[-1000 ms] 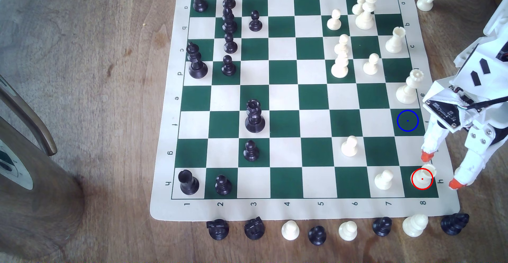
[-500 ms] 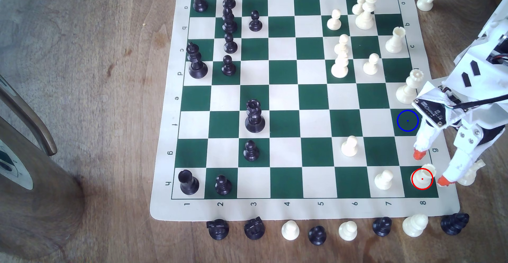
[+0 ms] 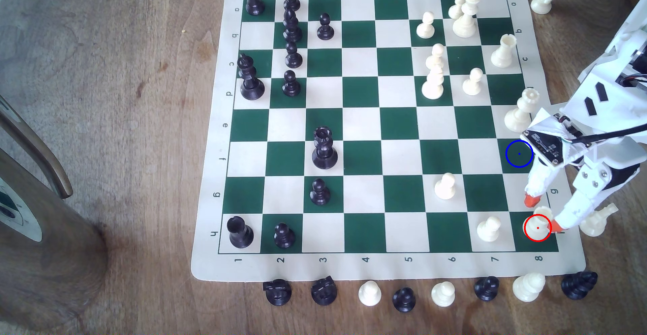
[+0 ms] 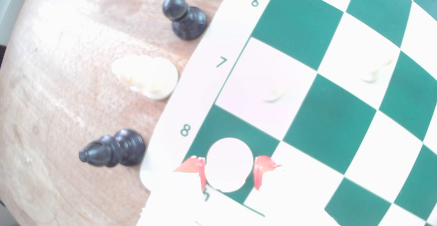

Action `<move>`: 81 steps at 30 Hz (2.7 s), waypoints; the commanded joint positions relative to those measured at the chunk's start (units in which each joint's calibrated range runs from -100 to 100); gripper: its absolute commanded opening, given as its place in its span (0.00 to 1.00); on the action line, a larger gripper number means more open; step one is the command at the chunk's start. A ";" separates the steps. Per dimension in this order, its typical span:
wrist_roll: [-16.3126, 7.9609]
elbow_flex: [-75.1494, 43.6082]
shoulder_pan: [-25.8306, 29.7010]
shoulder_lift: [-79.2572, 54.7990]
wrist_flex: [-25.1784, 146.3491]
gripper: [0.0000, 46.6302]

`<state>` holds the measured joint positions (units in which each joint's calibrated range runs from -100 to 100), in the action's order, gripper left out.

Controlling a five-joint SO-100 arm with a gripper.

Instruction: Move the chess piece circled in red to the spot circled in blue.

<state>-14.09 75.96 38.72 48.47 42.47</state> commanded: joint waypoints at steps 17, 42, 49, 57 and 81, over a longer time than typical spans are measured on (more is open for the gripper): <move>-0.24 -9.23 -4.73 11.63 8.88 0.00; 5.27 4.00 -18.58 33.70 28.37 0.00; 5.47 6.63 -18.89 34.30 27.55 0.00; 5.23 11.08 -18.50 32.94 23.13 0.00; 6.01 8.63 -16.93 30.99 25.83 0.00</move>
<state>-8.47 88.52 22.12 79.97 68.05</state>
